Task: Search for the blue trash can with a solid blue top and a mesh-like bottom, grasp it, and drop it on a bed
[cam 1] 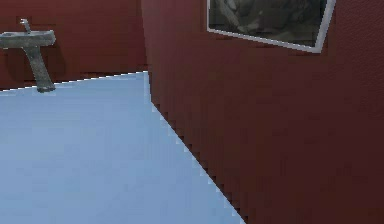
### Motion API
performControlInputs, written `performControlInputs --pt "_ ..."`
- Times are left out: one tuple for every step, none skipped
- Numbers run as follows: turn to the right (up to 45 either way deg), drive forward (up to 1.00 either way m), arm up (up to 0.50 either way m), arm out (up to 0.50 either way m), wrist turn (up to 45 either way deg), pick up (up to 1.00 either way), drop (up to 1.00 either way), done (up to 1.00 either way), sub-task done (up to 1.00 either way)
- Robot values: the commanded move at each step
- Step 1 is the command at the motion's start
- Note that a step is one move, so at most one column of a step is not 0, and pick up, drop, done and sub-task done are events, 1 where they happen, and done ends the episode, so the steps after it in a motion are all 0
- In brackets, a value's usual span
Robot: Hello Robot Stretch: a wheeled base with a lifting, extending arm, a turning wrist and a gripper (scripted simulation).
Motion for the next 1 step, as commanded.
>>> performControlInputs --pt "0.0 0.0 0.1 0.0 0.0 0.0 0.0 0.0 0.0"
